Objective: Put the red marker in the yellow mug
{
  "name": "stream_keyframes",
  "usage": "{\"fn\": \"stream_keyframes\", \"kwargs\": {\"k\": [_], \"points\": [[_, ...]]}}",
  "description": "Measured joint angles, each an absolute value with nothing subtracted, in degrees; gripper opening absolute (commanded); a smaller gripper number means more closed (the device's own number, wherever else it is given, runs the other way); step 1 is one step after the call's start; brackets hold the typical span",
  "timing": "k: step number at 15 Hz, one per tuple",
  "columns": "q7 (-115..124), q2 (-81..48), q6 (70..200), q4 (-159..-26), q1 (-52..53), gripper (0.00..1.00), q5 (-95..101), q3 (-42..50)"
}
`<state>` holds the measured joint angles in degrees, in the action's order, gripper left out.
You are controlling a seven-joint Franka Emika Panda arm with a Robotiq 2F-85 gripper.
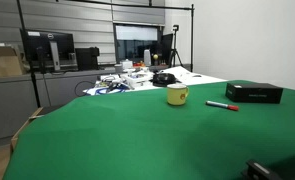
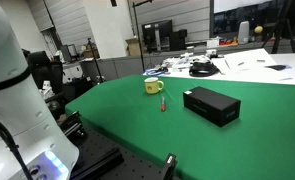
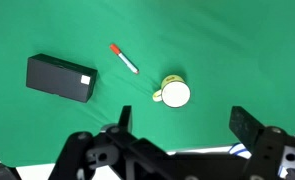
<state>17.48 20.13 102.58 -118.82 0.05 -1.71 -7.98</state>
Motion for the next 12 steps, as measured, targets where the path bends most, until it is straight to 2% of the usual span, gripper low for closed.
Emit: {"fn": "stream_keyframes", "kwargs": {"k": [12], "points": [[13.7,19.7,102.8,-119.3,0.1,1.00,-1.0,-7.6]]}}
